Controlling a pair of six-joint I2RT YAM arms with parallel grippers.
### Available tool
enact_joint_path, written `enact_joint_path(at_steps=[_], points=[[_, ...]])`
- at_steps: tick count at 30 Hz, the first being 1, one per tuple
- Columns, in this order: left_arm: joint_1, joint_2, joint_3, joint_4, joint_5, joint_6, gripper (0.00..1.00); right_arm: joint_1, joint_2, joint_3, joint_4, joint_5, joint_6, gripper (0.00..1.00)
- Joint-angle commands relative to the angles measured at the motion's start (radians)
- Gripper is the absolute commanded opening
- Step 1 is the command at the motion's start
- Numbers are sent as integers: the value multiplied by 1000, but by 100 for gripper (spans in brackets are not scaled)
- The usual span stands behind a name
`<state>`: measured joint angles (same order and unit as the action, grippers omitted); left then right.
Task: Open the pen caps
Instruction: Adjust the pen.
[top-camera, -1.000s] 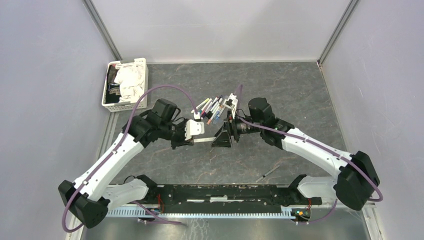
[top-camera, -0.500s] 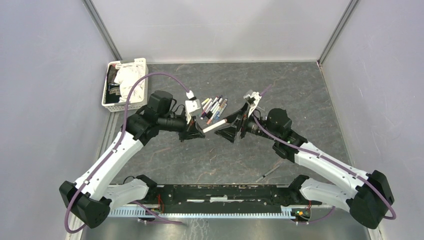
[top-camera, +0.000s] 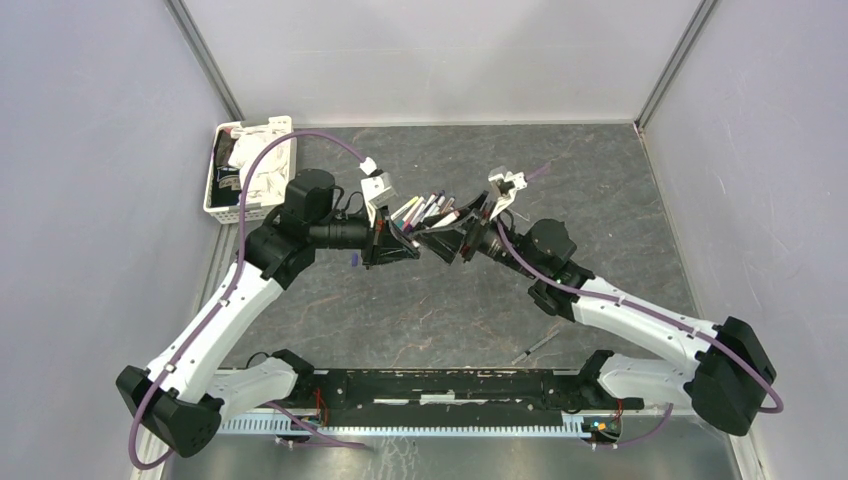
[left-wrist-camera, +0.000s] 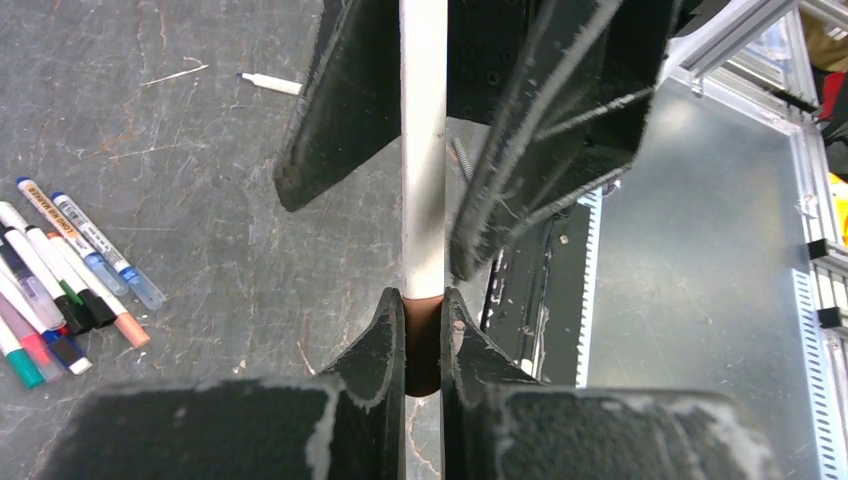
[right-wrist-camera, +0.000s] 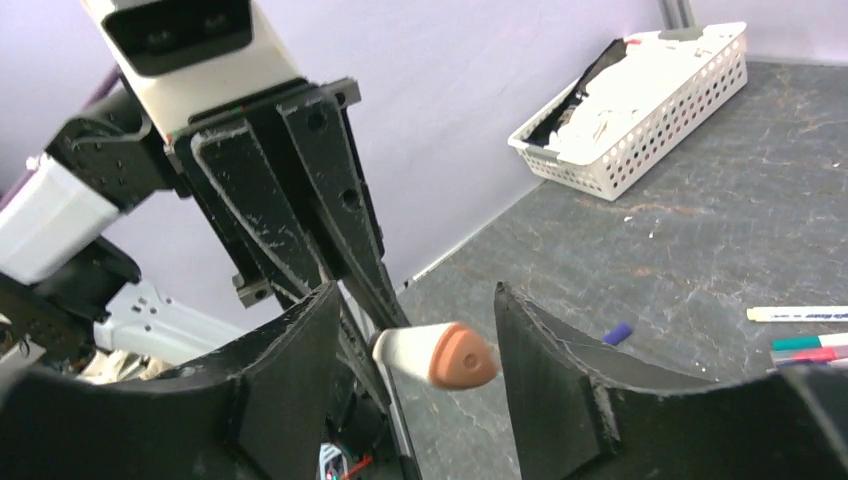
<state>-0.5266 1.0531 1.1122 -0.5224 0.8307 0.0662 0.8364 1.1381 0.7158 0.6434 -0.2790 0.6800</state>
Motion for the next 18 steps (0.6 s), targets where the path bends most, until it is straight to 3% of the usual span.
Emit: enact_joint_path(at_steps=[1, 6, 10, 12, 14, 15, 16, 18], points=[[4, -32, 11, 90, 54, -113, 2, 9, 20, 51, 126, 89, 59, 59], [5, -24, 20, 172, 58, -212, 2, 27, 58, 89, 121, 148, 75, 44], [33, -16, 18, 230, 38, -305, 2, 37, 77, 122, 113, 189, 83, 46], [41, -9, 21, 245, 35, -322, 2, 42, 83, 141, 97, 208, 74, 42], [42, -7, 21, 251, 33, -327, 2, 44, 86, 152, 80, 228, 65, 25], [42, -7, 20, 252, 39, -328, 2, 45, 86, 155, 68, 240, 63, 8], [42, -7, 18, 252, 42, -330, 2, 44, 87, 161, 57, 251, 59, 0], [42, -7, 15, 242, 54, -323, 2, 42, 90, 179, 26, 262, 49, 0]])
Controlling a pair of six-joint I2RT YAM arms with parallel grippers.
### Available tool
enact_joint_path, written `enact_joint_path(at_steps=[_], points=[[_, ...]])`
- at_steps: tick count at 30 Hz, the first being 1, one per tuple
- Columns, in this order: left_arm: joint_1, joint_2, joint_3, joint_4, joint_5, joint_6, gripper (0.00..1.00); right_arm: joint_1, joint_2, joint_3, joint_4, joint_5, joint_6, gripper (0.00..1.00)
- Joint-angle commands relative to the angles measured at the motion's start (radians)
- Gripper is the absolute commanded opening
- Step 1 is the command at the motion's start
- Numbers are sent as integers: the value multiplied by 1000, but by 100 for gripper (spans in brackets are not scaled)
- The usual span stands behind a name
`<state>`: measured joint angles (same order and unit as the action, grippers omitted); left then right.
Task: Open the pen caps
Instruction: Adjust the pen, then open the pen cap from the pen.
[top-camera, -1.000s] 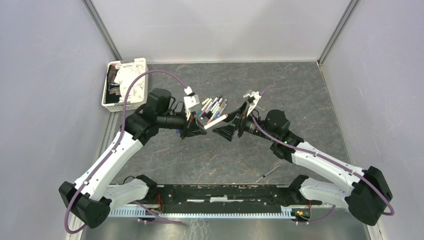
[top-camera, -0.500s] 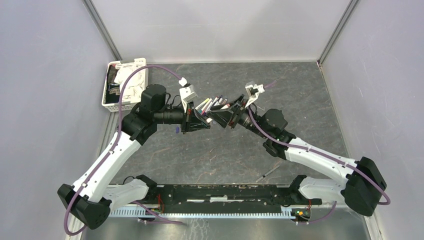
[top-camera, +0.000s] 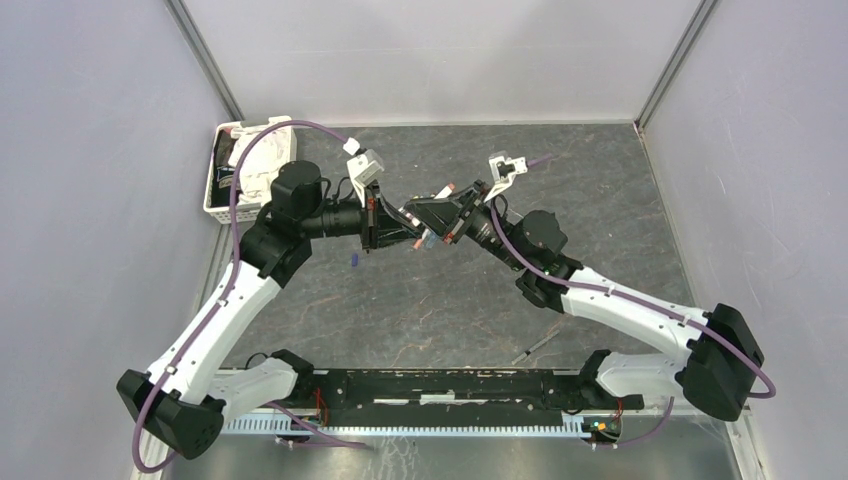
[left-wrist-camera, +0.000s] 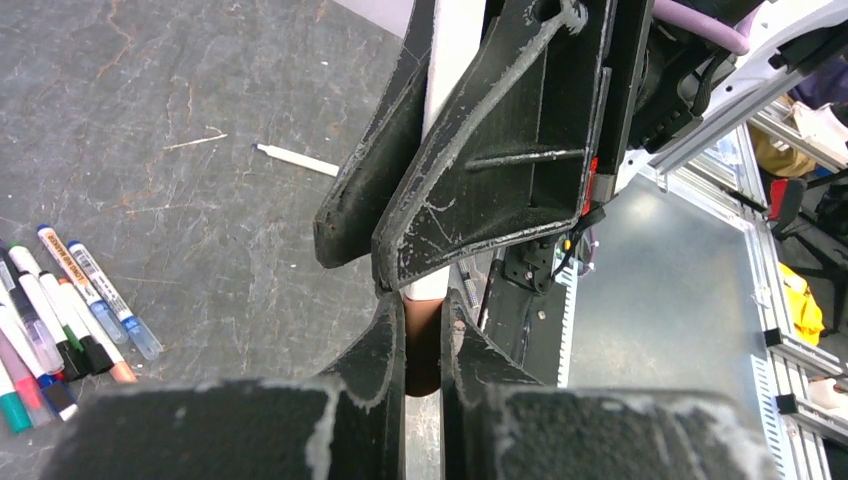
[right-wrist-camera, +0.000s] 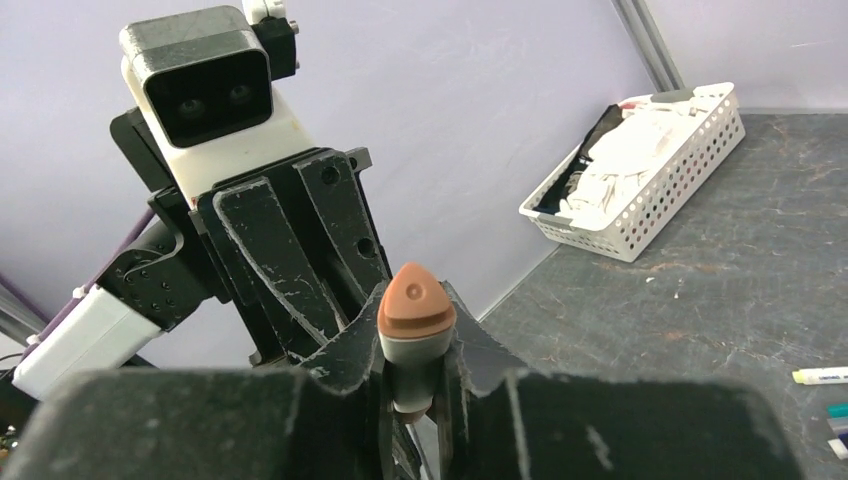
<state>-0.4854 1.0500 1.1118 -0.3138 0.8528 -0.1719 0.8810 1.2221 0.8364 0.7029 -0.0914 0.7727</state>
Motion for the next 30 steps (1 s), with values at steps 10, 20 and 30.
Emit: enact_joint_path(at_steps=[10, 20, 30], points=[[4, -36, -35, 47, 59, -74, 2, -82, 63, 170, -115, -16, -59, 0], [13, -170, -149, -212, 77, 165, 2, -338, 13, 242, -206, -86, -127, 0], [64, -164, -150, -223, 52, 233, 2, -382, -42, 119, -91, -106, -25, 0]])
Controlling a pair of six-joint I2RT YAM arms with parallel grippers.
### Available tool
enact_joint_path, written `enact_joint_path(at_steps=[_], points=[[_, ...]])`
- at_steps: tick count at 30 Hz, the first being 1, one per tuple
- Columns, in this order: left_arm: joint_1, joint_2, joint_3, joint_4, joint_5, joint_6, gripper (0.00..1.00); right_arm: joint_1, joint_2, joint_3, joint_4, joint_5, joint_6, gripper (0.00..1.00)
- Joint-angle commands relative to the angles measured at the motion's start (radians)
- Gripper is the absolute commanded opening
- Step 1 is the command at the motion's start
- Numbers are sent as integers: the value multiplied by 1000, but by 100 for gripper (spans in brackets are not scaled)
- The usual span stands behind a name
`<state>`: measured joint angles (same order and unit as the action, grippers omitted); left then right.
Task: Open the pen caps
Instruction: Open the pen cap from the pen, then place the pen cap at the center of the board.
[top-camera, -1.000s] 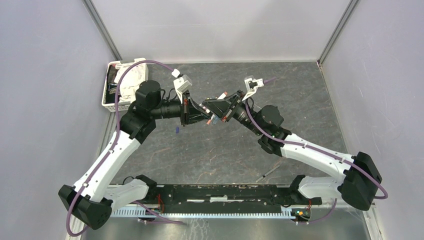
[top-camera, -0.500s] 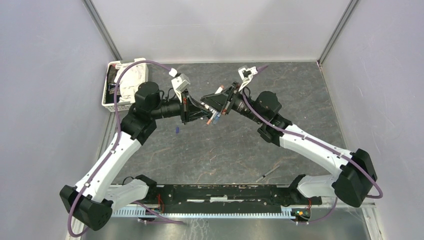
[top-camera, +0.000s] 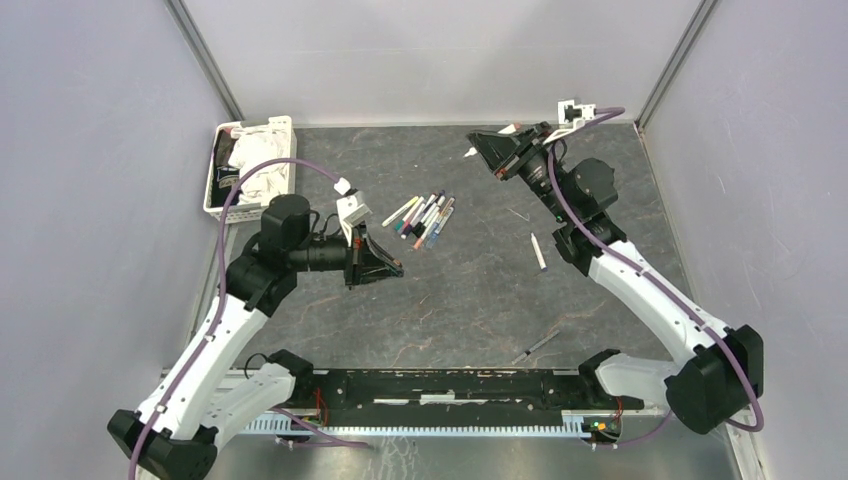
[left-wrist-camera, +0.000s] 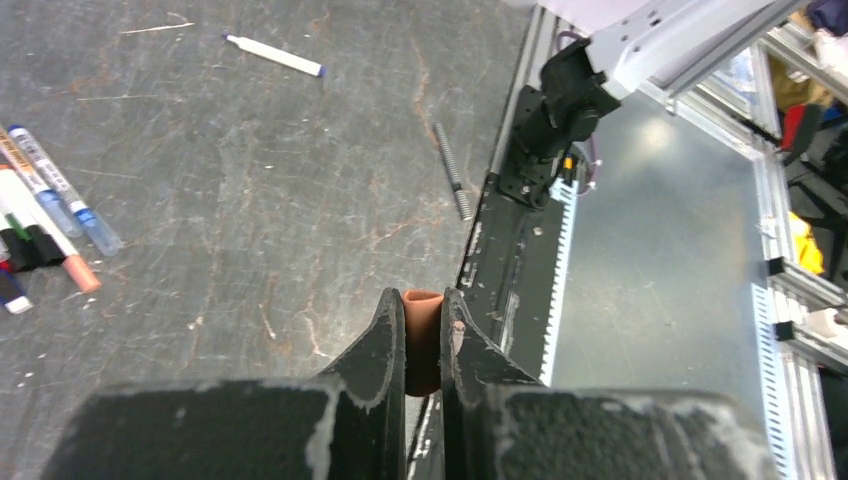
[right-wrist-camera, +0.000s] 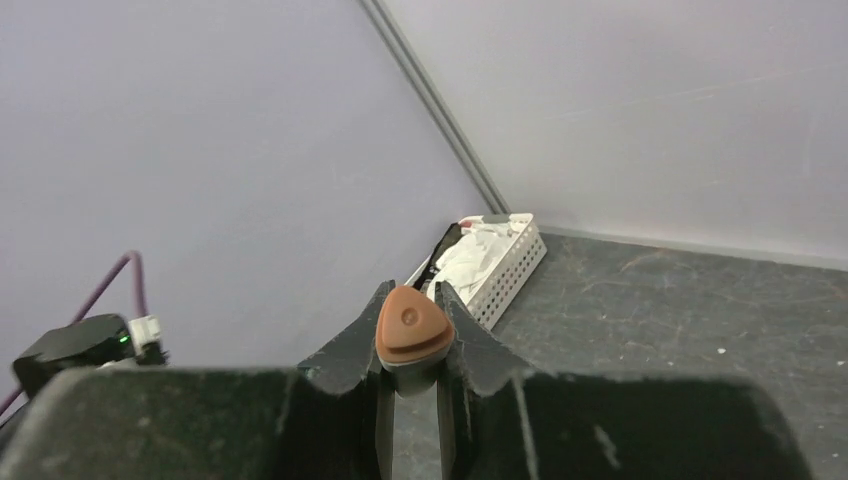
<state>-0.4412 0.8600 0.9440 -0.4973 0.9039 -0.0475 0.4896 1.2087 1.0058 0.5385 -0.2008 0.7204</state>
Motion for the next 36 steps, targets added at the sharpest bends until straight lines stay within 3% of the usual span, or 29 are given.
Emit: enact_joint_path(at_steps=[1, 6, 12, 16, 23, 30, 32, 36], points=[[22, 41, 32, -61, -23, 145, 2, 10, -33, -65, 63, -1, 27, 0], [55, 156, 76, -272, -181, 494, 2, 10, -75, -128, -91, -48, -4, 0], [118, 263, 8, -297, -363, 832, 2, 12, -186, -323, -190, -57, -9, 0], [170, 351, -10, -287, -391, 855, 2, 12, -281, -459, -119, 6, -19, 0], [247, 460, -91, -176, -461, 865, 3, 22, -346, -513, -91, 97, -133, 0], [251, 511, -183, -76, -509, 897, 11, 54, -297, -467, -120, 232, -590, 0], [258, 531, -182, -70, -506, 884, 15, 60, -237, -407, -205, 250, -682, 0], [263, 526, -198, -56, -506, 881, 28, 62, 28, -103, -706, 211, -592, 0]])
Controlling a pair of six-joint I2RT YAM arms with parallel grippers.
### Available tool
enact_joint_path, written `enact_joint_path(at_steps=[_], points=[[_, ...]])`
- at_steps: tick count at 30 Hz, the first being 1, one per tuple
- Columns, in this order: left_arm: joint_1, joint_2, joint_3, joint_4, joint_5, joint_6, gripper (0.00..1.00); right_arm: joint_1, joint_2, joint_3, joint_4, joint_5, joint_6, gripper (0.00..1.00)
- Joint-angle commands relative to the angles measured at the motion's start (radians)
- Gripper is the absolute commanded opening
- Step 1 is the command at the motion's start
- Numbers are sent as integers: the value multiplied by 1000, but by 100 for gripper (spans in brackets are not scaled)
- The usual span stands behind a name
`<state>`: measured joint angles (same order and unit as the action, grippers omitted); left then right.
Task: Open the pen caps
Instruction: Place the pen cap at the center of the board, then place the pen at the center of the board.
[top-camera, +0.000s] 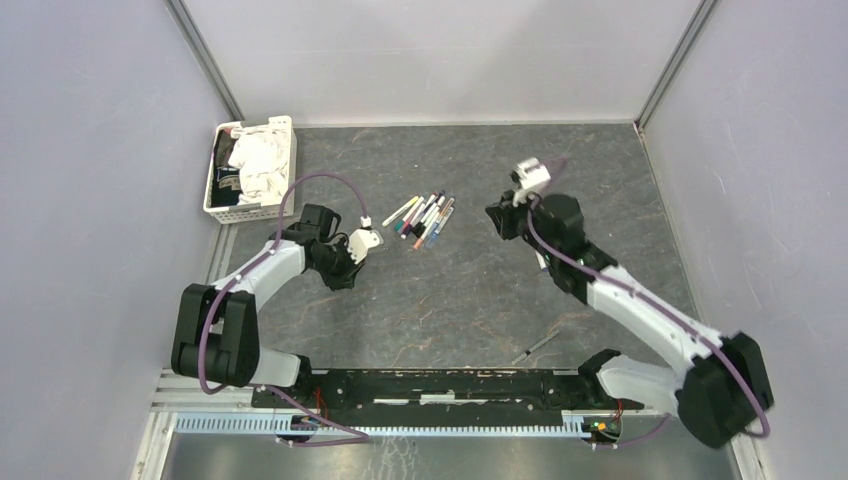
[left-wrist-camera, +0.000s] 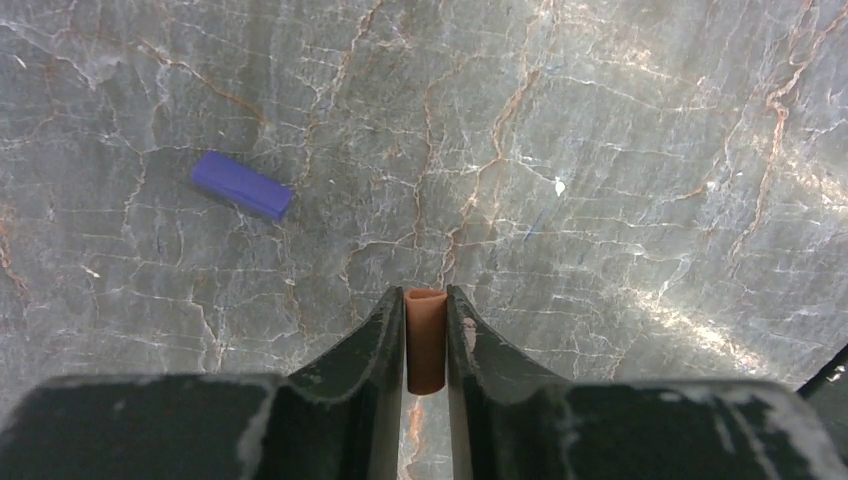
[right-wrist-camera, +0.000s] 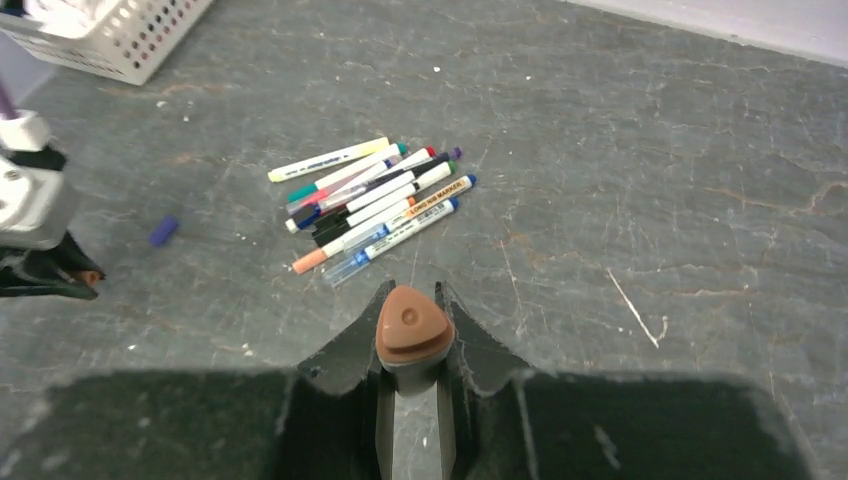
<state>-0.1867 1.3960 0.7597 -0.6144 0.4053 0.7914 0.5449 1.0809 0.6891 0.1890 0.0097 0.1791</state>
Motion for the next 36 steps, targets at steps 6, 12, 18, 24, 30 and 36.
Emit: enact_joint_path(at_steps=[6, 12, 18, 24, 30, 36], points=[[10, -40, -34, 86, -18, 67, 41, 21, 403, 370, -673, -112, -10, 0], [12, -60, -12, 74, -8, 44, 54, 22, 517, 387, -744, -69, -21, 0], [16, -105, 126, -66, 46, 12, 62, 21, 617, 404, -723, 22, -47, 0], [26, -107, 287, -288, 90, 82, 71, 16, 715, 461, -698, 102, -45, 1], [32, -126, 299, -375, 61, 155, 80, 2, 726, 448, -682, 149, -27, 25], [33, -127, 377, -471, 124, 166, 81, -12, 689, 425, -665, 159, 0, 45]])
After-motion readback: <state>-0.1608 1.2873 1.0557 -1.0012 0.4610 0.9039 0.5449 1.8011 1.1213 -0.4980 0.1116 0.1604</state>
